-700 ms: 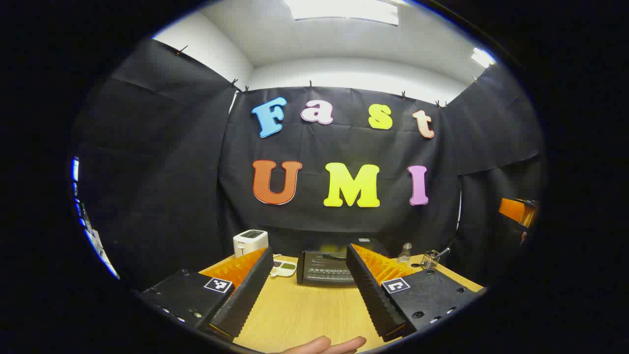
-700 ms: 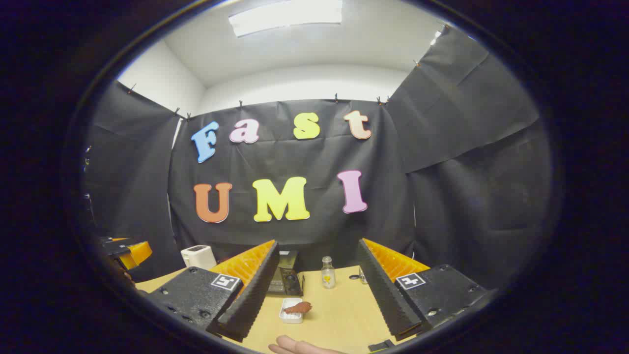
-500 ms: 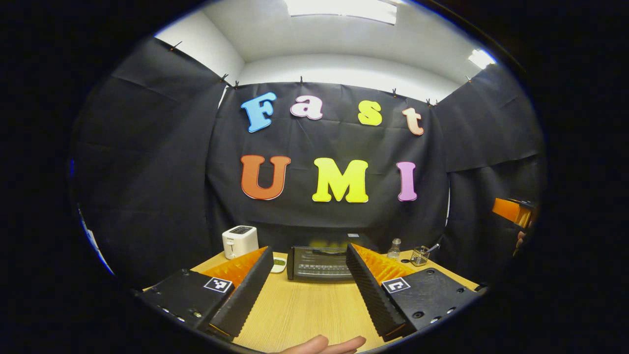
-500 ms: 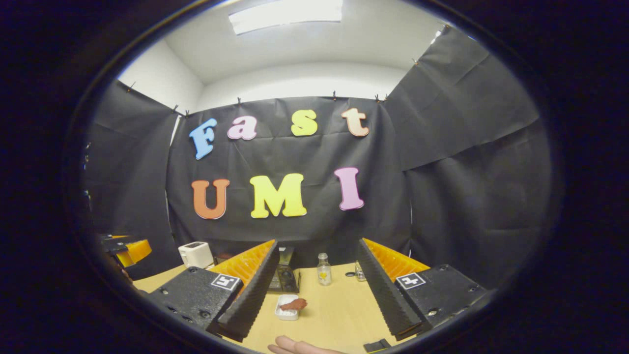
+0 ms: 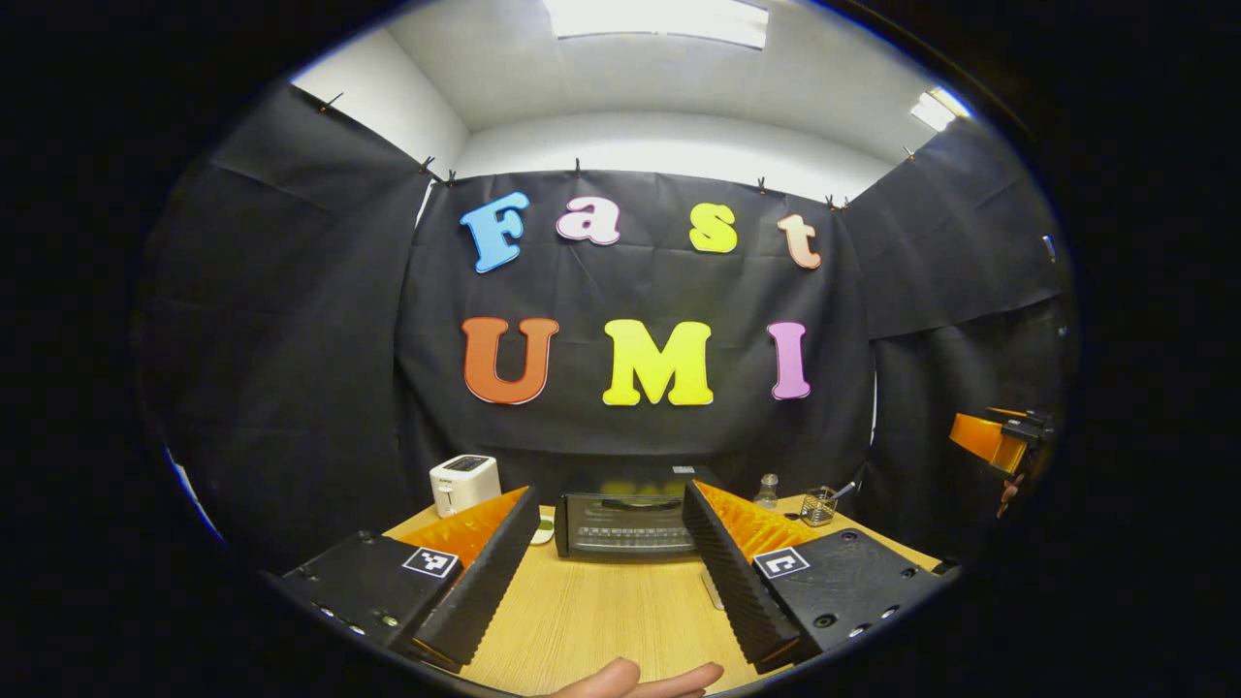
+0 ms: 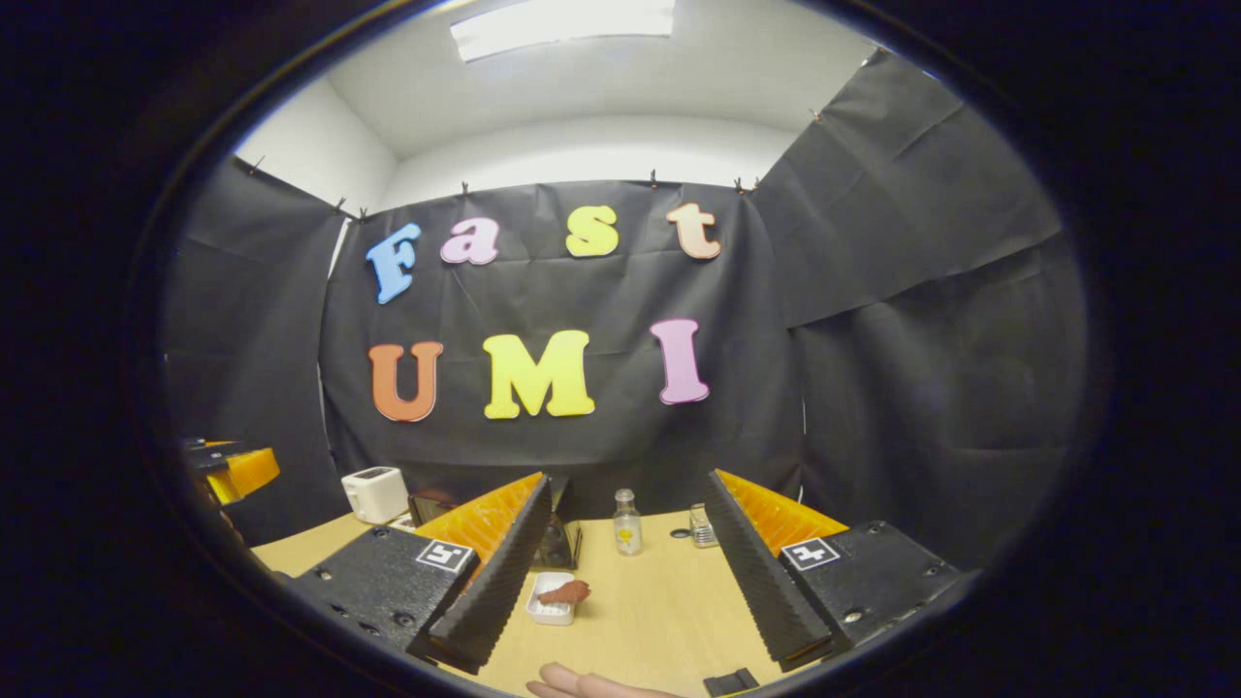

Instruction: Open the electric oven with the left hand, put the food in, and close the electric oven.

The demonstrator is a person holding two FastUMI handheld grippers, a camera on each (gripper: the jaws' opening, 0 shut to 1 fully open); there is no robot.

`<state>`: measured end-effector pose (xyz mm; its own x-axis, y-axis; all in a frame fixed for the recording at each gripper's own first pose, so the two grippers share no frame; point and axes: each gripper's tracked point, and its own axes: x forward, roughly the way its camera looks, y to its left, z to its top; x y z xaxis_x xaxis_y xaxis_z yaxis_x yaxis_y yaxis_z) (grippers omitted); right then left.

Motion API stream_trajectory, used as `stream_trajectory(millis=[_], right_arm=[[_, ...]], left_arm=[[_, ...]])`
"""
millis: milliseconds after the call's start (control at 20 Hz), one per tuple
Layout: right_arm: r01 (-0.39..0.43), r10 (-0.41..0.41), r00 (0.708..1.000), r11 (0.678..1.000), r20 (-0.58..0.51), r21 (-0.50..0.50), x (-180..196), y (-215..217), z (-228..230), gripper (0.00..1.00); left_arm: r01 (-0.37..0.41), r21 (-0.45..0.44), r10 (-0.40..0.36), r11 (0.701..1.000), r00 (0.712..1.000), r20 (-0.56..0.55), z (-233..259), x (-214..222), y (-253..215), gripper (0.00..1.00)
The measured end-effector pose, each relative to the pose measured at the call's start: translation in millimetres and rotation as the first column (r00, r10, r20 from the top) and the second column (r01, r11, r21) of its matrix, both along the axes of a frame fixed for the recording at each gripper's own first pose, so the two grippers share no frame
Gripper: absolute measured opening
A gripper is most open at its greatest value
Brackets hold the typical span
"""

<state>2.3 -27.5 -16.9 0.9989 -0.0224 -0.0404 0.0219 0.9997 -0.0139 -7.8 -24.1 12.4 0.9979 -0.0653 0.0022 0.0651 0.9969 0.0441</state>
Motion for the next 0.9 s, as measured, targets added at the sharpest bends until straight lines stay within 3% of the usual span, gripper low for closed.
stream_trajectory(millis=[150,200,400,550,900], right_arm=[[-0.012,0.012,1.0,1.0,0.005,0.006,-2.5,0.7,-0.3,0.96],[-0.011,0.011,1.0,1.0,0.008,0.007,-3.0,-0.3,0.4,1.0],[-0.013,0.012,1.0,1.0,0.015,0.016,-1.8,-2.0,-0.5,0.96],[-0.012,0.011,1.0,1.0,0.012,0.028,1.6,-3.3,-6.8,0.96],[0.006,-0.006,1.0,0.999,-0.011,0.046,12.1,-9.5,-22.1,0.96]], left_arm=[[0.003,0.001,-0.003,1.0,1.0,0.003,0.2,2.9,-1.4,0.95],[0.004,0.001,-0.004,1.0,1.0,0.003,0.9,4.3,-2.1,0.95],[0.004,-0.012,-0.004,1.0,1.0,0.006,-2.0,17.3,-4.1,0.95],[0.056,-0.042,-0.057,0.998,0.998,-0.017,-11.3,34.2,-19.4,0.95],[0.117,-0.036,-0.121,0.992,0.986,-0.116,-45.4,106.9,-48.0,0.95]])
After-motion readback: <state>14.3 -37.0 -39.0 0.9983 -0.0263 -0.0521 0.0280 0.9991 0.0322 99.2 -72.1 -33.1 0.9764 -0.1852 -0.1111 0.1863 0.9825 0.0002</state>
